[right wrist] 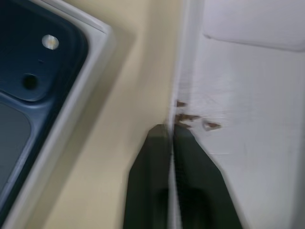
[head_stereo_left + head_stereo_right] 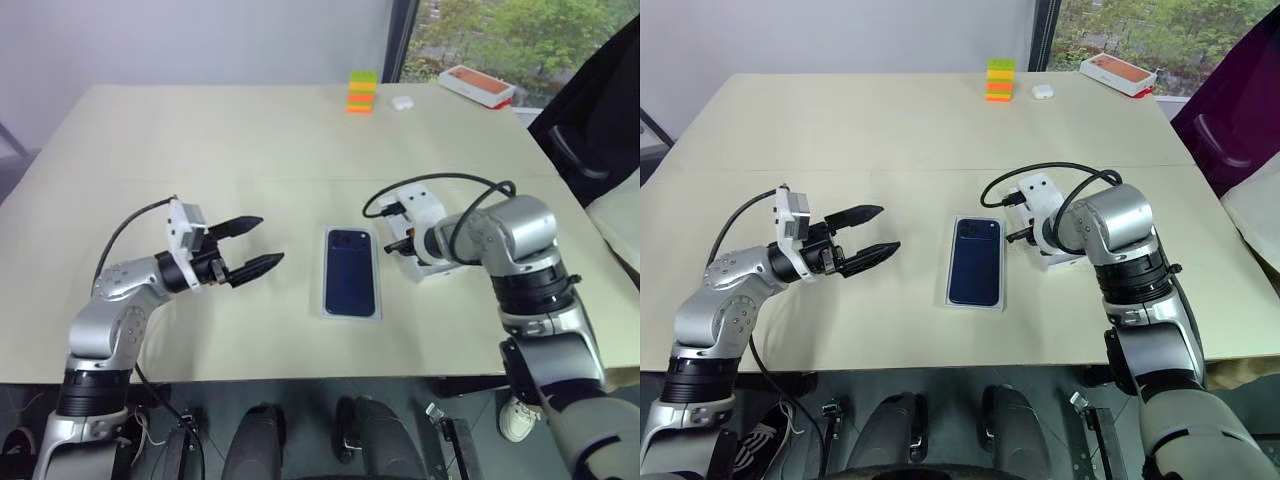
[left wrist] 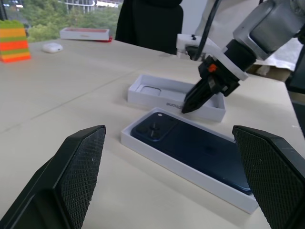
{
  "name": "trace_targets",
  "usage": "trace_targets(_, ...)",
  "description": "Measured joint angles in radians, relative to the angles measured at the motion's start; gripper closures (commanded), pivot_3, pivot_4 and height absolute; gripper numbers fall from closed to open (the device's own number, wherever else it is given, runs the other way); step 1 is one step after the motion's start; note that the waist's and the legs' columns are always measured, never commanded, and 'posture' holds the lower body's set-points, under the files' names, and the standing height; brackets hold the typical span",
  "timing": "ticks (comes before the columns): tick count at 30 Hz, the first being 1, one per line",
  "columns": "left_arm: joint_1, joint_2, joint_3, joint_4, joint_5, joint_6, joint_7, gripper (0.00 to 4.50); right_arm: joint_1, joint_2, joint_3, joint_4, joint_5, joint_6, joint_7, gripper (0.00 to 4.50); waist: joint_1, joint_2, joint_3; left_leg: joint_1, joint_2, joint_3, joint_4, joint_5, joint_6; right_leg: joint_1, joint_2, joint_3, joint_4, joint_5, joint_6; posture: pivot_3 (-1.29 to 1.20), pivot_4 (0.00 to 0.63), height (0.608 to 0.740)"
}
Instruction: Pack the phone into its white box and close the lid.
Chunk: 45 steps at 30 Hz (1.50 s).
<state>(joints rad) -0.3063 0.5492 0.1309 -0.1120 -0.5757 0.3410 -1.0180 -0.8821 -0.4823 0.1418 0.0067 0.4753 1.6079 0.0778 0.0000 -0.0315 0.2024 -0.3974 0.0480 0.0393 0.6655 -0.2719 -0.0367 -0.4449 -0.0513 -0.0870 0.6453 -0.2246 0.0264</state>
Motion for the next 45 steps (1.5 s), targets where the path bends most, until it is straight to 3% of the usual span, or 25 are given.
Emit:
trace_targets(10,-0.005,-0.002,0.000,0.014,0.008,-0.007,0.036,0.00,-0.006,0.045,-0.075,0.001,-0.012,-0.004,-0.022,4.46,-0.012,0.000,0.000,0.000,0.001,0.000,0.000,0.000,0.000,-0.001,0.000,0.000,0.000,0.000,0.000,0.00,0.150,0.740)
trace_targets(17,-0.030,-0.003,0.001,0.069,0.029,-0.028,0.047,0.00,-0.081,0.091,-0.213,-0.006,-0.018,-0.197,0.062,4.46,-0.013,0.000,0.000,-0.001,0.001,0.000,0.000,0.000,0.000,-0.001,0.002,0.000,0.000,0.000,0.000,0.00,0.150,0.740)
trace_targets(25,-0.065,0.007,0.030,0.101,0.022,-0.025,0.063,0.00,-0.168,0.442,-0.730,0.011,0.219,-0.012,0.098,4.46,-0.012,0.001,0.000,-0.001,0.003,0.000,-0.001,0.000,0.000,-0.001,0.003,0.000,0.000,0.002,-0.003,0.00,0.150,0.740)
trace_targets(31,-0.068,0.051,0.094,0.111,-0.022,0.033,0.071,0.00,-0.175,0.615,-0.985,0.052,0.435,0.000,0.002,4.46,-0.015,0.002,0.001,-0.001,0.003,0.001,-0.001,0.000,0.000,-0.002,0.002,0.001,0.000,0.002,-0.003,0.00,0.150,0.740)
trace_targets(33,-0.072,0.060,0.116,0.111,-0.049,0.068,0.077,0.00,-0.099,0.662,-0.983,0.046,0.578,0.000,-0.050,4.46,-0.016,0.001,0.000,0.000,0.003,0.000,-0.003,0.000,0.000,-0.001,0.002,0.001,0.000,0.002,-0.003,0.00,0.150,0.740)
trace_targets(35,-0.071,0.081,0.141,0.112,-0.069,0.094,0.084,0.00,0.009,0.642,-0.933,0.044,0.714,0.001,-0.145,4.46,-0.012,0.002,0.001,-0.002,0.003,-0.001,-0.003,0.000,0.000,-0.003,0.002,0.000,0.000,0.002,-0.003,0.00,0.150,0.740)
trace_targets(38,-0.064,0.104,0.173,0.111,-0.089,0.123,0.084,0.00,0.031,0.634,-0.896,0.033,0.919,-0.017,-0.288,4.46,-0.017,0.002,0.001,-0.008,0.002,0.002,-0.001,0.000,0.000,-0.011,0.001,0.003,0.003,0.002,-0.003,0.00,0.150,0.740)
trace_targets(41,-0.061,0.096,0.167,0.098,-0.093,0.137,0.086,0.00,0.106,0.616,-0.737,0.012,1.190,-0.136,-0.437,4.46,-0.020,0.000,-0.001,-0.007,0.003,0.003,-0.002,0.000,0.000,-0.011,0.003,0.004,0.003,0.002,-0.003,0.00,0.150,0.740)
trace_targets(45,-0.042,0.088,0.167,0.072,-0.094,0.147,0.100,0.00,0.400,0.618,-0.526,-0.002,1.405,-0.314,-0.593,4.46,-0.015,0.000,-0.001,-0.011,0.003,0.003,-0.002,0.000,0.001,-0.015,0.002,0.004,0.002,0.002,-0.002,0.00,0.150,0.740)
